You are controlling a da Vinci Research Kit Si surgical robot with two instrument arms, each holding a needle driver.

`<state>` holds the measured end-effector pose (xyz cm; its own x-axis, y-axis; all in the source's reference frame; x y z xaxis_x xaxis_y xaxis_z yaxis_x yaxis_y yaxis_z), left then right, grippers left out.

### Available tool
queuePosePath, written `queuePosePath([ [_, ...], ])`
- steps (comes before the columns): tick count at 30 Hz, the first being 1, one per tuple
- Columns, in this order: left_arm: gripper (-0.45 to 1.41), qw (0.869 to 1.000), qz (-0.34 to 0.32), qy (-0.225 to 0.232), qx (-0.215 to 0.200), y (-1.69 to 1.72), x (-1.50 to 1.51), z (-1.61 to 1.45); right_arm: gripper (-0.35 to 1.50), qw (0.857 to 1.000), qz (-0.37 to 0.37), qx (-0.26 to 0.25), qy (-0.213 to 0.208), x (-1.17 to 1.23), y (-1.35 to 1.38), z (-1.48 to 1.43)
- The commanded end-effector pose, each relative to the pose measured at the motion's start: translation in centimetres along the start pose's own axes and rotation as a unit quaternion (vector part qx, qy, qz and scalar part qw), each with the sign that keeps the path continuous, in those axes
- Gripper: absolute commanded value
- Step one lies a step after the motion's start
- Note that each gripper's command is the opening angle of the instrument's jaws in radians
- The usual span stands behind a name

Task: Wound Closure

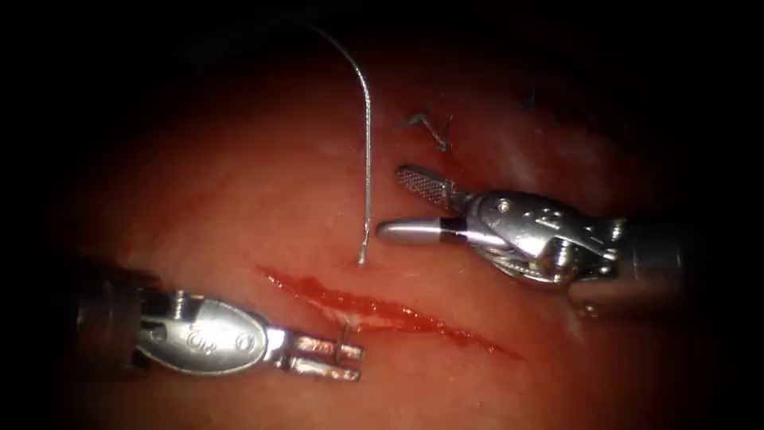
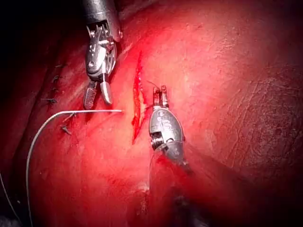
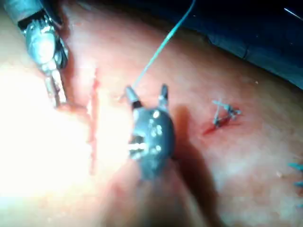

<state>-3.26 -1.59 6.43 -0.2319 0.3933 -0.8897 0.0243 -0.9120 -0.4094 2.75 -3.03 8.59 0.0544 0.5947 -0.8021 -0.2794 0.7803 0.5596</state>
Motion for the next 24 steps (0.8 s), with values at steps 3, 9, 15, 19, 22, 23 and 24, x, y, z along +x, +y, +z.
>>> queuePosePath([
  [3,-0.45,0.998,-0.055,0.008,-0.033,0.06,0.11,-0.03,1.15,1.0,-0.005,0.0,0.001,-0.07,-0.02,0.1],
  [9,-0.45,0.994,-0.086,0.013,-0.066,0.15,0.28,-0.17,1.15,1.0,0.004,0.0,0.002,-0.13,-0.05,0.11],
  [15,-0.45,0.993,-0.087,0.018,-0.081,0.23,0.41,-0.26,1.15,1.0,0.009,0.001,0.002,-0.14,-0.06,0.1],
  [19,-0.45,0.991,-0.089,0.022,-0.093,0.32,0.56,-0.37,1.15,1.0,0.009,0.002,0.002,-0.14,-0.07,0.07],
  [22,-0.45,0.99,-0.093,0.021,-0.101,0.41,0.72,-0.44,1.15,1.0,0.009,0.003,0.002,-0.14,-0.07,0.05],
  [23,-0.45,0.99,-0.094,0.022,-0.101,0.42,0.75,-0.45,1.15,1.0,0.009,0.003,0.002,-0.14,-0.07,0.05],
  [24,-0.45,0.99,-0.096,0.022,-0.098,0.41,0.79,-0.46,1.15,1.0,0.009,0.003,0.002,-0.14,-0.07,0.05],
])
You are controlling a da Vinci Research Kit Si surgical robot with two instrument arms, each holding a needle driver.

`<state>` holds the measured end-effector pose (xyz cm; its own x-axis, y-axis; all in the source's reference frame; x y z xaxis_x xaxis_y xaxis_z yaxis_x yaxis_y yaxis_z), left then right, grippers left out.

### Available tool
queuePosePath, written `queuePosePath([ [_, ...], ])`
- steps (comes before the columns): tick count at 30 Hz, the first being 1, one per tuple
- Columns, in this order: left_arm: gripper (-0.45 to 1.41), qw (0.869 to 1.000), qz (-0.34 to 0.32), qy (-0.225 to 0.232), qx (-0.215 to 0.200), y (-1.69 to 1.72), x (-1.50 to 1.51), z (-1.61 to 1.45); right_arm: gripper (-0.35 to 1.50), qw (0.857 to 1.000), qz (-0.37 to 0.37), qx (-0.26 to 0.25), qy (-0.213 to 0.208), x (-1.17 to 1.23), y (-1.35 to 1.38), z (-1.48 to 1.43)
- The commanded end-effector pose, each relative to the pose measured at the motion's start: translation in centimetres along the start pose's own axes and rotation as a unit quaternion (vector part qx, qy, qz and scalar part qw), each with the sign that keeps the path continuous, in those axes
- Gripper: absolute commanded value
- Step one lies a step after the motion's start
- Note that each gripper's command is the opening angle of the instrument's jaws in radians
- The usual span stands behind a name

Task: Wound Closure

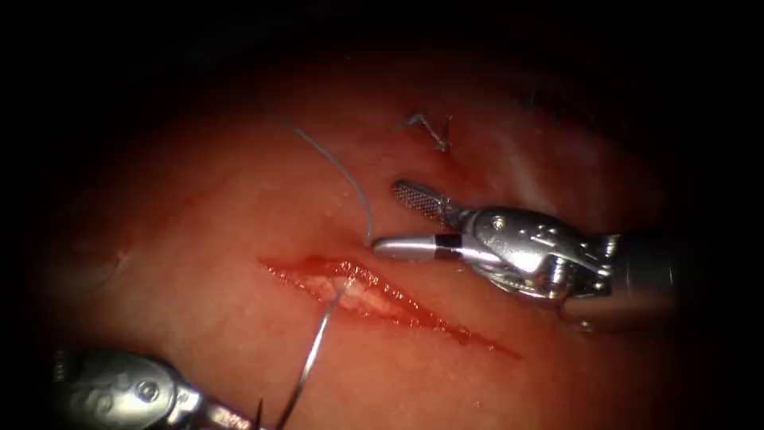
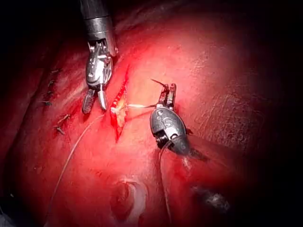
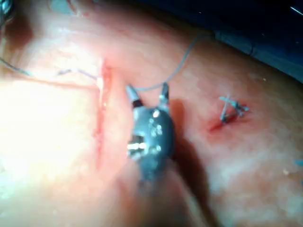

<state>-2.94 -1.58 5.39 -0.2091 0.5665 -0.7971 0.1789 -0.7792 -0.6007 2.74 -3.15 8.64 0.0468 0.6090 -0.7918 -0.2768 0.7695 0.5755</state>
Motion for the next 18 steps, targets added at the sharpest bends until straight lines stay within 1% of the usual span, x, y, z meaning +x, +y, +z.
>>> queuePosePath([
  [1,-0.45,1.0,0.005,0.001,0.005,-0.04,-0.02,0.05,1.15,1.0,0.0,0.001,0.001,-0.03,-0.01,0.07],
  [9,-0.45,0.996,0.069,0.003,0.052,-0.22,0.28,-0.08,1.15,1.0,0.007,0.005,-0.001,0.0,-0.05,0.0],
  [12,-0.45,0.993,0.09,0.003,0.071,-0.31,0.36,-0.13,1.13,1.0,0.012,0.007,-0.009,0.11,-0.06,-0.07],
  [13,-0.45,0.992,0.097,0.005,0.079,-0.38,0.41,-0.16,1.13,1.0,0.017,0.005,-0.013,0.21,-0.07,-0.12],
  [15,-0.45,0.991,0.102,0.01,0.088,-0.45,0.47,-0.19,1.13,1.0,0.019,0.006,-0.013,0.32,-0.09,-0.17],
  [18,-0.45,0.989,0.111,0.018,0.101,-0.56,0.59,-0.25,1.13,1.0,0.01,-0.005,-0.015,0.43,-0.14,-0.22],
])
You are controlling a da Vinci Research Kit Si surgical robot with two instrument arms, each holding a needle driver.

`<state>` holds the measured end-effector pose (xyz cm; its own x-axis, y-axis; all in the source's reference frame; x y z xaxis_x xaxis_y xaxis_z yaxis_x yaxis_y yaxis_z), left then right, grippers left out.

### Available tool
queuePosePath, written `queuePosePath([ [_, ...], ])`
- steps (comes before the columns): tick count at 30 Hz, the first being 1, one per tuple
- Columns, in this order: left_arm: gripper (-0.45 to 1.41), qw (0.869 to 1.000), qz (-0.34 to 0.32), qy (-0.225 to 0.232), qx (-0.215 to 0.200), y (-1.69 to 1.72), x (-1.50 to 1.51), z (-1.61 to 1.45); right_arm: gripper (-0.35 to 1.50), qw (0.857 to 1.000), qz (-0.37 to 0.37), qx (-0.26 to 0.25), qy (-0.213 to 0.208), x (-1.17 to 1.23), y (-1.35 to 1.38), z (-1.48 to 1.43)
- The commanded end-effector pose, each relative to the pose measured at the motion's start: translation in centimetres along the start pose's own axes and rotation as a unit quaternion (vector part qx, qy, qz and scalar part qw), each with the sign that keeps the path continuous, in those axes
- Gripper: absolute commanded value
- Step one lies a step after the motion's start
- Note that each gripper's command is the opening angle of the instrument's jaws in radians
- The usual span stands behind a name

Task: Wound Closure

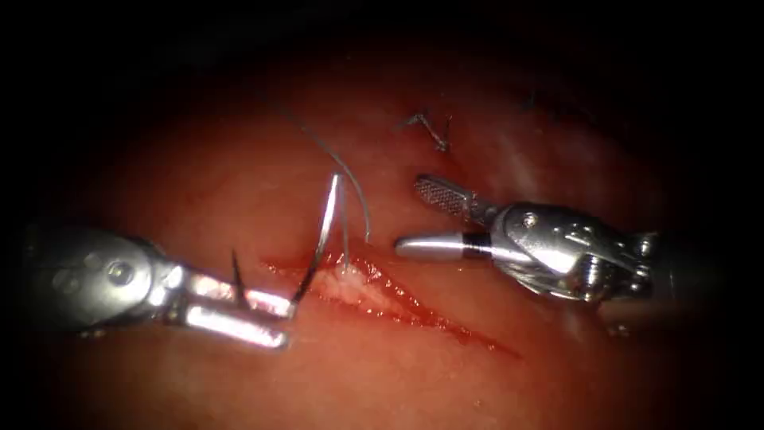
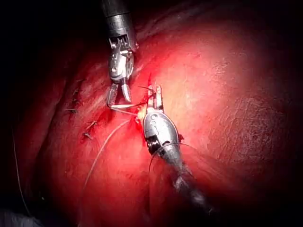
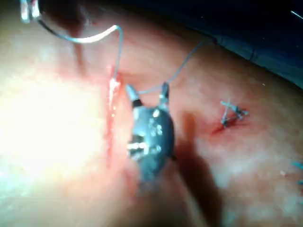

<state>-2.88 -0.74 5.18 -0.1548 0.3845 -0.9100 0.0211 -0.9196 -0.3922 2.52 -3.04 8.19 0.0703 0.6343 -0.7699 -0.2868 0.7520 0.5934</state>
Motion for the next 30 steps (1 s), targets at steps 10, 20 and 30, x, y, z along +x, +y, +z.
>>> queuePosePath([
  [10,-0.45,0.999,0.014,0.035,0.037,-0.48,0.41,-0.04,1.1,1.0,0.02,-0.016,-0.003,0.25,-0.23,-0.06],
  [20,-0.45,0.996,0.057,0.034,0.063,-0.37,0.24,0.05,0.88,0.992,0.125,-0.028,-0.006,0.44,-0.36,-0.16],
  [30,-0.45,0.987,0.135,0.011,0.082,0.02,-0.57,0.38,0.86,0.97,0.243,-0.027,-0.01,0.42,-0.45,-0.11],
])
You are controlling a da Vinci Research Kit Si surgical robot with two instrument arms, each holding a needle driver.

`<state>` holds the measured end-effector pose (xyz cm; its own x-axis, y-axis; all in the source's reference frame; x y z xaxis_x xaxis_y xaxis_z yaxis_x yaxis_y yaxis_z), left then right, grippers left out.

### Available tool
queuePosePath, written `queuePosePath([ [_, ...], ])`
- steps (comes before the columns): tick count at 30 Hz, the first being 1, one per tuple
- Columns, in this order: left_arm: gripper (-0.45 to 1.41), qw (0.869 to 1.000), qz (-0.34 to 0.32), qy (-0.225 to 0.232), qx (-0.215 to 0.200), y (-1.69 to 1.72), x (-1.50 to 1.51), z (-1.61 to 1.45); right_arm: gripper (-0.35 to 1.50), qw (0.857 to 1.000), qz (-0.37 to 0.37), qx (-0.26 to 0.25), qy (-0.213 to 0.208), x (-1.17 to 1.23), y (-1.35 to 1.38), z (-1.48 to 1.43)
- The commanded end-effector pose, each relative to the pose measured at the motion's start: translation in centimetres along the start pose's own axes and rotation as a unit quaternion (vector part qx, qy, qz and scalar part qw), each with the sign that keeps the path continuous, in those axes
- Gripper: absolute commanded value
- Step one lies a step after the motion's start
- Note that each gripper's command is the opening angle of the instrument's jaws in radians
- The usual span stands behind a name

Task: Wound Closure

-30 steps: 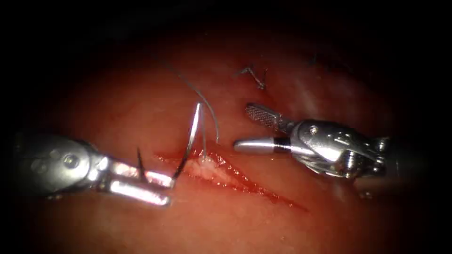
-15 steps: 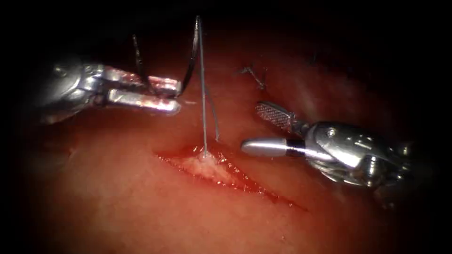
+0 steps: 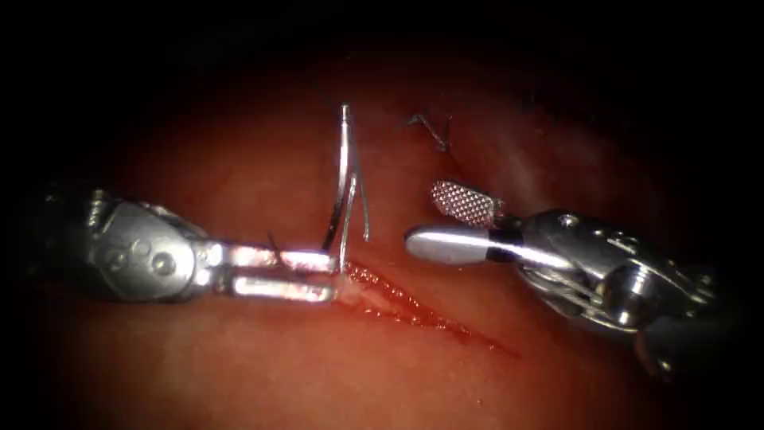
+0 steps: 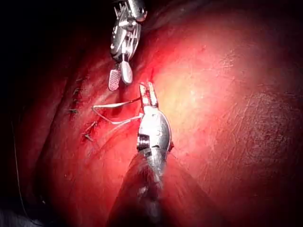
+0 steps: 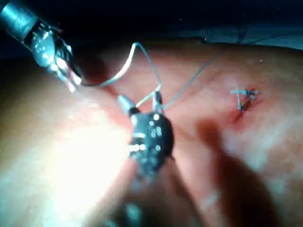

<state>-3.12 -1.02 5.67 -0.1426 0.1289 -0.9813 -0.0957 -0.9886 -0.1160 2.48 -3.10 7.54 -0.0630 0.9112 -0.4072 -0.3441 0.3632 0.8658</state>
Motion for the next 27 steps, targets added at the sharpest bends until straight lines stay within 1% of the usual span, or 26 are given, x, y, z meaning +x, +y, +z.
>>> queuePosePath([
  [1,-0.45,1.0,0.009,-0.002,0.004,0.03,-0.12,0.08,0.86,1.0,0.013,0.004,-0.002,-0.06,-0.01,0.09],
  [4,-0.45,1.0,0.029,-0.006,0.011,0.13,-0.26,0.17,0.86,0.999,0.031,0.007,-0.011,-0.11,-0.02,0.11],
  [8,-0.45,0.999,0.046,-0.009,0.007,0.2,-0.36,0.25,0.86,0.998,0.054,0.016,-0.026,-0.17,-0.03,0.16],
  [12,-0.45,0.998,0.062,-0.011,0.008,0.23,-0.37,0.28,0.86,0.996,0.075,0.027,-0.033,-0.21,-0.03,0.26],
  [18,-0.45,0.997,0.074,-0.014,0.005,0.26,-0.35,0.27,0.85,0.996,0.08,0.015,-0.04,-0.21,0.01,0.45],
  [21,-0.45,0.997,0.077,-0.017,0.002,0.28,-0.34,0.26,0.85,0.996,0.08,0.015,-0.04,-0.19,0.01,0.49],
  [23,-0.45,0.996,0.081,-0.023,-0.002,0.29,-0.36,0.27,0.83,0.996,0.084,0.015,-0.04,-0.18,-0.01,0.5],
  [27,-0.45,0.996,0.084,-0.033,-0.007,0.33,-0.41,0.31,0.69,0.993,0.106,0.014,-0.042,-0.15,-0.03,0.49],
])
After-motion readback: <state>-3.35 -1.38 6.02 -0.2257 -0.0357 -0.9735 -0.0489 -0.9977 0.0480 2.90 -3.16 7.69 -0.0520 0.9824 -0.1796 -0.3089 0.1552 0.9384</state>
